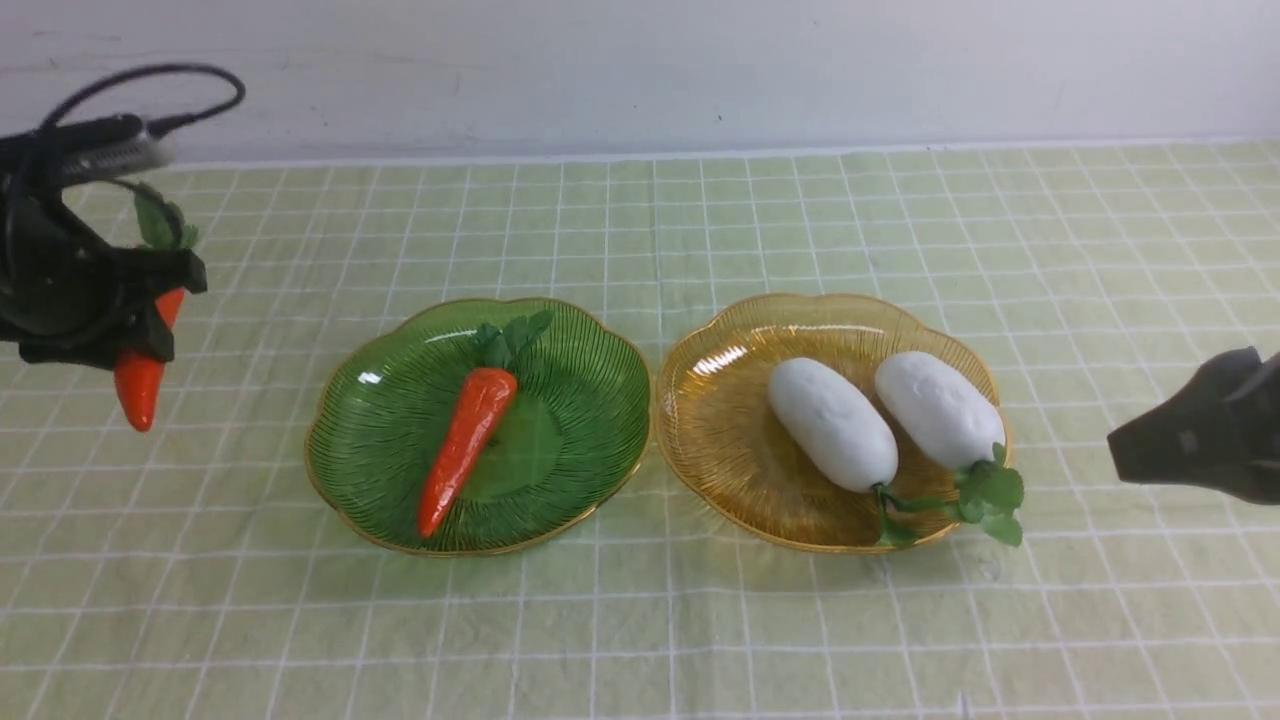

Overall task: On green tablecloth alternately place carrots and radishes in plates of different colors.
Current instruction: 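Pick up the carrot and put it on the nearest plate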

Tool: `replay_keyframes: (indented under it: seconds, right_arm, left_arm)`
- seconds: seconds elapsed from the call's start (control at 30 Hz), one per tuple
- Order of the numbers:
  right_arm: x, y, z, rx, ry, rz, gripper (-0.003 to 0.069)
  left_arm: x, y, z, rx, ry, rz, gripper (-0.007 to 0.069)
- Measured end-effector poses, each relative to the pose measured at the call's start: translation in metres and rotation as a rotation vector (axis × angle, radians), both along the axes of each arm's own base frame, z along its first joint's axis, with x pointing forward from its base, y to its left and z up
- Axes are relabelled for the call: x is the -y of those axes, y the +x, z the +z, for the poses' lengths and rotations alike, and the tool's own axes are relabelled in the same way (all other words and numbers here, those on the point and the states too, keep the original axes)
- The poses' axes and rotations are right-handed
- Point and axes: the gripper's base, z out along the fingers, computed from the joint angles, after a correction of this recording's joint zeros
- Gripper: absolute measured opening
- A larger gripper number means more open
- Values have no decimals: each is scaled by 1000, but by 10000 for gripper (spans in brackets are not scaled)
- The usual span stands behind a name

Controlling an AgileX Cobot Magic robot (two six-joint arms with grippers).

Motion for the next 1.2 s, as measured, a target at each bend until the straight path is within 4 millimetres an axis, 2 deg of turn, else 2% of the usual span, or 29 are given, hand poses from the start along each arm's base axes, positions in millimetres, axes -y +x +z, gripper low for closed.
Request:
replay_keyframes:
  seconds: [0.07,0.1,0.13,0.17,0.23,0.37,0.43,0.57,0.73,0.9,0.93,1.07,1.1,1.13,1.2]
  right_arm:
    - [0,0,0,6,-7,10,235]
    - [0,0,0,13,-13,21,235]
    - [0,0,0,13,-13,21,235]
    - [0,0,0,17,-18,29,235]
    - [0,0,0,16,-20,38,235]
    - [-1,-3,0,-1,-17,50,235]
    - [-1,-7,2,0,-14,55,235]
    - [1,-26,14,35,-16,71,235]
    - [3,-52,27,72,-31,95,235]
    - [7,-81,41,166,-43,98,235]
    - [8,-93,46,205,-41,99,235]
    - [11,-130,55,323,-36,98,235]
    - [11,-131,54,326,-36,99,235]
    - [12,-142,54,352,-33,97,235]
    - [13,-150,52,369,-27,91,235]
  left_arm:
    - [16,-2,5,1,-21,-49,195]
    - [31,-2,5,0,-28,-102,195]
    - [33,-2,5,1,-29,-111,195]
    - [52,-1,-1,-8,-23,-178,195]
    - [75,1,-13,-39,-18,-260,195]
    - [103,8,-37,-74,-5,-339,195]
    - [110,11,-46,-88,-4,-355,195]
    - [115,14,-62,-124,-3,-368,258]
    - [115,15,-63,-127,-2,-368,365]
    - [115,15,-63,-125,-2,-368,425]
    - [115,15,-63,-126,-2,-369,434]
    - [118,12,-56,-184,-33,-382,410]
    - [118,13,-54,-181,-34,-385,407]
    - [119,14,-45,-196,-42,-397,366]
    - [120,16,-35,-192,-47,-405,316]
